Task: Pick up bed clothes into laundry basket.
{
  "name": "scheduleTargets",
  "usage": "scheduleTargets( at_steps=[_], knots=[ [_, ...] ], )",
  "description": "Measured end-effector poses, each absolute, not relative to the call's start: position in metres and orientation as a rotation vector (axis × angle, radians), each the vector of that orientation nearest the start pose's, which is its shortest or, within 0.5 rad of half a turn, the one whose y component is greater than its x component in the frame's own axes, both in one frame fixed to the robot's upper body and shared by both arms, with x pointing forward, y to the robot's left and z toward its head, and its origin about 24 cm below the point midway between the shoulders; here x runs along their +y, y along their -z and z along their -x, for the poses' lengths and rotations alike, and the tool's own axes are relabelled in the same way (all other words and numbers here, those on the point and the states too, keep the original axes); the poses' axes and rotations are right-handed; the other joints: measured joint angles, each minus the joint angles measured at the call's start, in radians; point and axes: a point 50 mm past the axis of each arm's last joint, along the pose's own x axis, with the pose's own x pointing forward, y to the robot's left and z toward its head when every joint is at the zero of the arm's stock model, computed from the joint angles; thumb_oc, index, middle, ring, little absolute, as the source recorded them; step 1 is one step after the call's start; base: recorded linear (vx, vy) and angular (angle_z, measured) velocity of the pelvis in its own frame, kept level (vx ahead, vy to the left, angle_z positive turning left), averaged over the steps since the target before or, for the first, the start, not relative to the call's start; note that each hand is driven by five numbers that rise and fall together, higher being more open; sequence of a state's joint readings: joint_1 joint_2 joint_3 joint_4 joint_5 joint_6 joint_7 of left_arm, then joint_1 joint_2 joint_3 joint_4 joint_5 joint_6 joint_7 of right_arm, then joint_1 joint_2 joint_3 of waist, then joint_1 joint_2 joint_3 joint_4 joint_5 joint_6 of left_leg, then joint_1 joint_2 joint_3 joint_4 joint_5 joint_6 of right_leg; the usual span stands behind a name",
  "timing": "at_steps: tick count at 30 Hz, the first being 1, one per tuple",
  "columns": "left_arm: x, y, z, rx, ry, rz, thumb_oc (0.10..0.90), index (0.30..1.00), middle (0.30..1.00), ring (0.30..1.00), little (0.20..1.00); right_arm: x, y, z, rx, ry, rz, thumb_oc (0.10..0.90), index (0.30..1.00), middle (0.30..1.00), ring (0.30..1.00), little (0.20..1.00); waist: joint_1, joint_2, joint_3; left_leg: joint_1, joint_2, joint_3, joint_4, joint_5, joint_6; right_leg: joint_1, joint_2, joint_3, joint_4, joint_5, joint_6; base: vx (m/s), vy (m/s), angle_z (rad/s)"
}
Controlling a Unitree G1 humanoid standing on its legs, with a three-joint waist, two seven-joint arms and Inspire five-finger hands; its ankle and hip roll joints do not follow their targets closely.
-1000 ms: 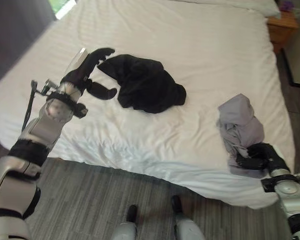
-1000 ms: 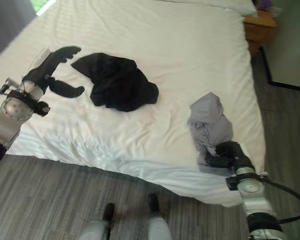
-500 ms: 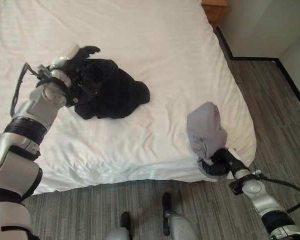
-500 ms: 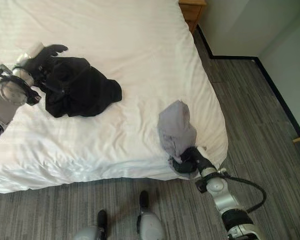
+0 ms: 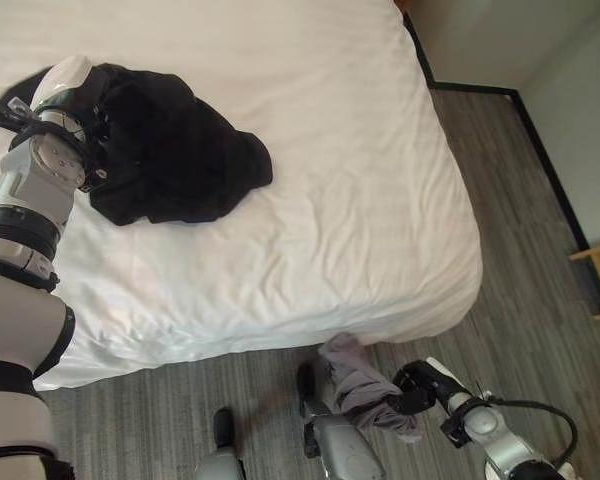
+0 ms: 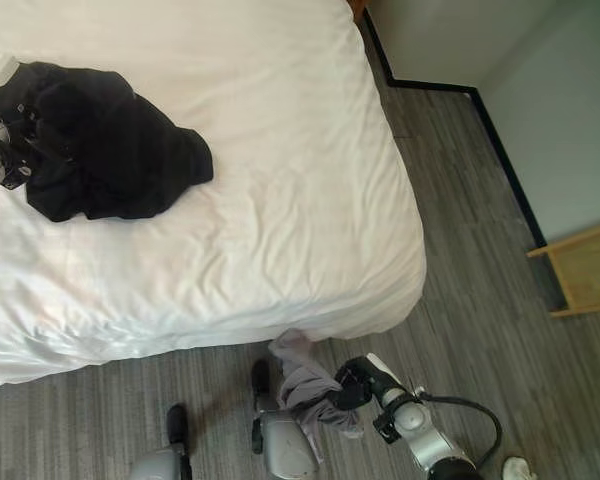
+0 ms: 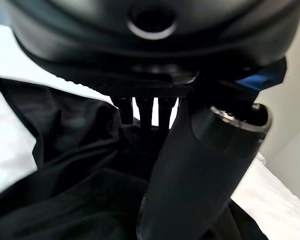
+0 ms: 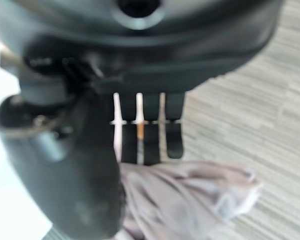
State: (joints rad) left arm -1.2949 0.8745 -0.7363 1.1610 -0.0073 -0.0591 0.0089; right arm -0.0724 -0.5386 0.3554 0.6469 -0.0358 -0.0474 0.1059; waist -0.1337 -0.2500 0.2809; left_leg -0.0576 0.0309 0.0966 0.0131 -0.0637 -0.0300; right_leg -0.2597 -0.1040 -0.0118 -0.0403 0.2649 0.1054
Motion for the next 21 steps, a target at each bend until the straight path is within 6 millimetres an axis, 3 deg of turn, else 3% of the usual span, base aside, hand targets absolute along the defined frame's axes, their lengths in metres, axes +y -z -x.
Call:
scheduleTargets(
  at_steps=[5, 7, 8, 11, 18, 21],
  knots=[
    [0.298, -0.244, -0.397, -0.001, -0.234, -0.977, 0.800, 0.900, 0.900, 0.900, 0.900, -0.243, 0.072, -0.204, 0.635, -0.321, 0.640, 0.400, 0.300, 0.300, 0.300, 0.300, -0.019, -0.047, -0.012, -0.008, 0.010, 0.001, -0.006, 0.000, -0.002, -0.005, 0.014, 0.007, -0.010, 0.009, -0.002, 0.00, 0.000, -0.01],
    [0.298, -0.236, -0.396, -0.037, -0.255, -0.828, 0.800, 0.900, 0.900, 0.900, 0.900, -0.243, 0.074, -0.200, 0.641, -0.325, 0.642, 0.400, 0.300, 0.300, 0.300, 0.300, -0.015, -0.050, -0.014, -0.015, 0.010, 0.001, -0.007, 0.000, -0.002, -0.008, 0.011, 0.018, -0.020, 0.018, 0.009, 0.00, 0.000, 0.00],
    [0.290, -0.230, -0.399, -0.049, -0.243, -0.808, 0.637, 0.655, 0.655, 0.655, 0.655, -0.241, 0.078, -0.196, 0.654, -0.332, 0.637, 0.400, 0.300, 0.300, 0.300, 0.300, -0.015, -0.057, -0.018, -0.022, 0.009, 0.001, -0.009, 0.000, -0.002, -0.014, 0.015, 0.018, -0.023, 0.019, 0.009, 0.00, 0.000, 0.00],
    [0.288, -0.226, -0.399, -0.058, -0.237, -0.822, 0.400, 0.300, 0.300, 0.300, 0.300, -0.234, 0.081, -0.193, 0.660, -0.366, 0.635, 0.400, 0.300, 0.300, 0.300, 0.300, -0.011, -0.069, -0.028, -0.021, 0.007, 0.002, -0.010, 0.000, -0.002, -0.015, 0.015, 0.019, -0.023, 0.019, 0.009, 0.00, 0.000, 0.00],
    [0.259, -0.213, -0.404, -0.068, -0.130, -1.001, 0.400, 0.300, 0.300, 0.300, 0.300, -0.226, 0.079, -0.199, 0.631, -0.387, 0.640, 0.400, 0.300, 0.300, 0.300, 0.300, 0.016, -0.086, -0.051, -0.015, 0.004, 0.003, -0.010, 0.001, -0.001, -0.011, 0.010, 0.019, -0.025, 0.035, 0.020, -0.01, 0.014, -0.02],
    [0.219, -0.185, -0.396, -0.127, 0.080, -1.092, 0.400, 0.300, 0.300, 0.300, 0.300, -0.226, 0.075, -0.206, 0.608, -0.384, 0.657, 0.400, 0.300, 0.300, 0.300, 0.300, 0.052, -0.080, -0.050, -0.010, 0.000, 0.002, -0.010, 0.001, -0.001, -0.004, 0.001, 0.018, -0.028, 0.035, 0.020, 0.00, 0.007, -0.01]
  ],
)
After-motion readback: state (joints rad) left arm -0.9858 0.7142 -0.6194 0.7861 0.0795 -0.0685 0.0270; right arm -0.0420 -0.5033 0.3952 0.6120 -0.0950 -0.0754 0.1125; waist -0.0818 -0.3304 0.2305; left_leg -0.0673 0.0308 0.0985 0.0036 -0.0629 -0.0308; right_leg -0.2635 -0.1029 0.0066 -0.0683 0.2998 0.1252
